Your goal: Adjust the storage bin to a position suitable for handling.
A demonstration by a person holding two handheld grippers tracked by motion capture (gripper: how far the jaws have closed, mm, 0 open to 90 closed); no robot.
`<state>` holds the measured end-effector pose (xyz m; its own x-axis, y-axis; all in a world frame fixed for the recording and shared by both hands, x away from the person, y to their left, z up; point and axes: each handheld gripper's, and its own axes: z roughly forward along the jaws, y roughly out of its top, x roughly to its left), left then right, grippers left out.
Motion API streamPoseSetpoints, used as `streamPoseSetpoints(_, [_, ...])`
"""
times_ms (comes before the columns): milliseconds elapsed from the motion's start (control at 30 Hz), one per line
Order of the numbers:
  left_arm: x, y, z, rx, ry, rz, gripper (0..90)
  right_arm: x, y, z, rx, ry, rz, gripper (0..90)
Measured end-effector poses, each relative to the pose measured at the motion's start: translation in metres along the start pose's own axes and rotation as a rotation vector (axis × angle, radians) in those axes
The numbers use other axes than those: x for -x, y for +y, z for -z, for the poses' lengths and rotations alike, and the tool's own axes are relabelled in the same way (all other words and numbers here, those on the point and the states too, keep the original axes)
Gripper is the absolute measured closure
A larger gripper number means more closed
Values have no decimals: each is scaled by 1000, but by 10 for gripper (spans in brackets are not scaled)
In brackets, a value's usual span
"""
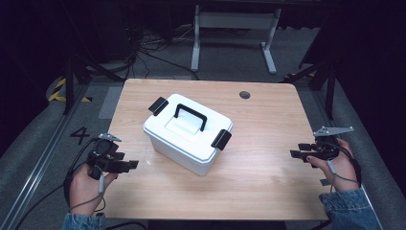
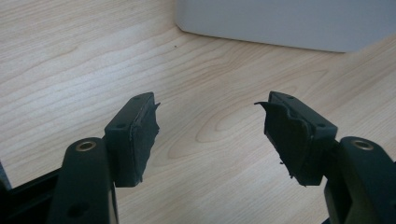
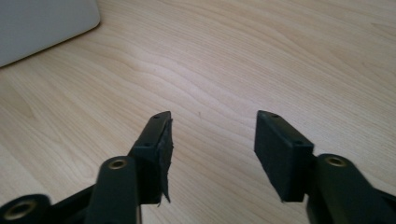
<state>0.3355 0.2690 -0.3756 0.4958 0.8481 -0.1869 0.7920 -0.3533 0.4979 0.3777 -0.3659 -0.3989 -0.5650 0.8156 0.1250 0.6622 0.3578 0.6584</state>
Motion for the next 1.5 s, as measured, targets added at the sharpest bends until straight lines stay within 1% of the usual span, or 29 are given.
streamPoseSetpoints(100, [0, 0, -1, 3, -1, 1, 351, 0, -1, 0, 3, 14, -8, 503])
streamPoseSetpoints(133, [0, 1, -2, 3, -8, 1, 350, 0, -2, -1, 0, 21, -10, 498])
streamPoseSetpoints(200, [1, 2, -4, -4, -9, -1, 337, 1, -3, -3, -18, 13, 3, 492])
streamPoseSetpoints(233, [1, 3, -5, -6, -5, -3, 333, 1, -4, -3, -25, 2, 12, 489])
streamPoseSetpoints(300, [2, 4, -7, -7, -10, -4, 329, 2, -5, -4, -27, -4, 23, 480])
streamPoseSetpoints(333, [1, 4, -7, -7, -7, -12, 328, 1, -5, -3, -28, -2, 24, 481])
streamPoseSetpoints(367, [2, 5, -8, -4, -6, -13, 327, 1, -6, -2, -27, 1, 14, 486])
streamPoseSetpoints(400, [2, 6, -8, -6, -11, -12, 325, 0, -6, -1, -29, 5, 8, 486])
streamPoseSetpoints(467, [2, 7, -8, -7, -11, -19, 323, -1, -6, 0, -34, -3, 9, 487])
streamPoseSetpoints(600, [4, 8, -10, -6, -17, -15, 321, -1, -6, 2, -25, -15, 24, 492])
streamPoseSetpoints(633, [4, 8, -11, -4, -11, -21, 320, -2, -6, 2, -29, -17, 27, 496])
streamPoseSetpoints(667, [5, 8, -12, -14, -15, -17, 318, -2, -6, 2, -29, -17, 28, 498])
streamPoseSetpoints(733, [5, 8, -13, -16, -9, -25, 317, -4, -5, 2, -27, -10, 31, 498])
streamPoseSetpoints(833, [5, 8, -13, -15, -9, -26, 315, -6, -3, 2, -26, -1, 39, 497])
streamPoseSetpoints(867, [5, 7, -12, -15, -12, -20, 315, -8, -2, 2, -25, 7, 36, 497])
streamPoseSetpoints(933, [4, 7, -11, -9, -7, -27, 315, -12, 4, 1, -20, 34, 43, 497])
streamPoseSetpoints(1000, [4, 7, -11, -5, -8, -19, 315, -17, 11, 2, -9, 58, 55, 500])
streamPoseSetpoints(1100, [6, 7, -11, -7, -6, -24, 315, -23, 22, 4, -5, 79, 72, 502])
streamPoseSetpoints(1200, [6, 7, -10, -10, -9, -32, 315, -30, 36, 9, -5, 93, 101, 502])
streamPoseSetpoints(1300, [6, 7, -10, -9, -8, -26, 312, -36, 49, 14, 5, 107, 118, 500])
streamPoseSetpoints(1367, [6, 7, -10, -9, -7, -30, 312, -41, 59, 18, 5, 119, 131, 500])
streamPoseSetpoints(1433, [7, 7, -11, -10, -10, -23, 311, -45, 66, 20, 3, 127, 141, 499])
streamPoseSetpoints(1500, [7, 7, -11, -13, -10, -26, 310, -53, 76, 22, 4, 154, 154, 499])
